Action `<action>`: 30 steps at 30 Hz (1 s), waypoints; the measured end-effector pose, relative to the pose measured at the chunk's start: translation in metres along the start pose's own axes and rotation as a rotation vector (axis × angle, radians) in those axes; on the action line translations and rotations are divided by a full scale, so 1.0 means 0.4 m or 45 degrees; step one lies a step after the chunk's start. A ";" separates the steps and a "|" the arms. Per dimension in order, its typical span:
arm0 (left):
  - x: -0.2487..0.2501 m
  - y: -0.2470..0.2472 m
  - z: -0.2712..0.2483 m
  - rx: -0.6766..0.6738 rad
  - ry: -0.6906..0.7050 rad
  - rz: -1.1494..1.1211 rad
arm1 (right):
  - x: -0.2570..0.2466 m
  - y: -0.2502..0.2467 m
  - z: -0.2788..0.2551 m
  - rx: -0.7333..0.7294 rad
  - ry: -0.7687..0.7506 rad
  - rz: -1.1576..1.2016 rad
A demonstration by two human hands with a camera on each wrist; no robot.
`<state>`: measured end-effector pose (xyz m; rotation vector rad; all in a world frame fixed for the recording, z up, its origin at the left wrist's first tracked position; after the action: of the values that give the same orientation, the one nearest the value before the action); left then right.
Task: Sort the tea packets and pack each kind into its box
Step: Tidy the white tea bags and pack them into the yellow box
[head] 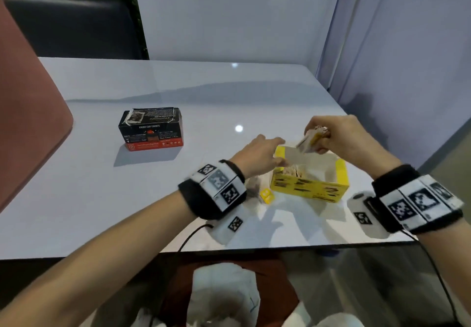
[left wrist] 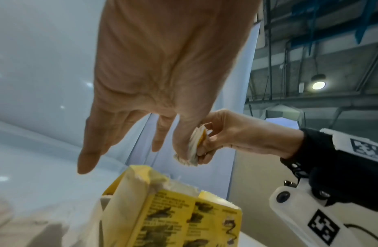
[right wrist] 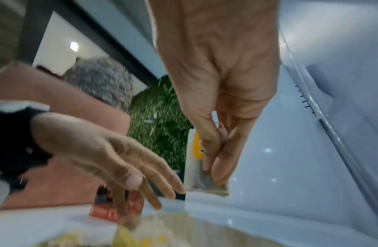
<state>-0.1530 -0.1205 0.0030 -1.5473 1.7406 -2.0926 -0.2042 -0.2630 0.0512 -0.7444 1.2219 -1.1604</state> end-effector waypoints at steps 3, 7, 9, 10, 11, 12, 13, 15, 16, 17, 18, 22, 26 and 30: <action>0.002 0.033 0.051 -0.048 -0.054 0.041 | 0.021 0.048 0.020 -0.132 -0.099 -0.285; 0.010 0.046 0.075 -0.070 -0.054 0.079 | 0.016 0.094 0.028 -0.199 -0.167 -0.421; 0.006 0.043 0.075 -0.066 -0.081 0.021 | 0.010 0.109 0.029 -0.248 -0.193 -0.474; 0.004 0.040 0.073 -0.059 -0.086 -0.025 | 0.005 0.114 0.029 -0.274 -0.208 -0.491; 0.000 0.036 0.071 -0.053 -0.094 -0.084 | -0.001 0.118 0.029 -0.297 -0.226 -0.508; -0.004 0.031 0.068 -0.046 -0.102 -0.155 | -0.008 0.123 0.028 -0.318 -0.247 -0.527; -0.011 0.027 0.065 -0.045 -0.110 -0.230 | -0.014 0.130 0.029 -0.335 -0.266 -0.546; -0.026 0.019 0.057 -0.047 -0.126 -0.349 | -0.025 0.148 0.032 -0.361 -0.282 -0.572; -0.031 0.016 0.052 -0.053 -0.138 -0.386 | -0.030 0.156 0.034 -0.373 -0.287 -0.575; -0.035 0.015 0.048 -0.058 -0.149 -0.417 | -0.036 0.163 0.035 -0.385 -0.297 -0.569; -0.038 0.014 0.045 -0.063 -0.161 -0.445 | -0.042 0.169 0.035 -0.398 -0.307 -0.556; -0.040 0.011 0.040 -0.108 -0.191 -0.527 | -0.052 0.196 0.031 -0.406 -0.343 -0.504; -0.048 0.013 0.042 -0.112 -0.218 -0.595 | -0.030 0.204 0.039 -0.339 -0.251 -0.370; -0.066 0.017 0.049 -0.114 -0.255 -0.682 | -0.011 0.162 0.030 -0.023 -0.015 -0.204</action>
<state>-0.1301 -0.1228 -0.0215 -2.3700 1.4892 -1.9635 -0.1752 -0.2416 -0.0043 -0.8748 1.1807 -1.2751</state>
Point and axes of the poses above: each hand's wrist, its own z-axis towards the middle knuckle, its own y-axis out of the palm, x = y × z, the point moved 5 cm from there along z, towards the middle knuckle, and after that the axes turned 9 degrees about -z, right-handed, at the moved point
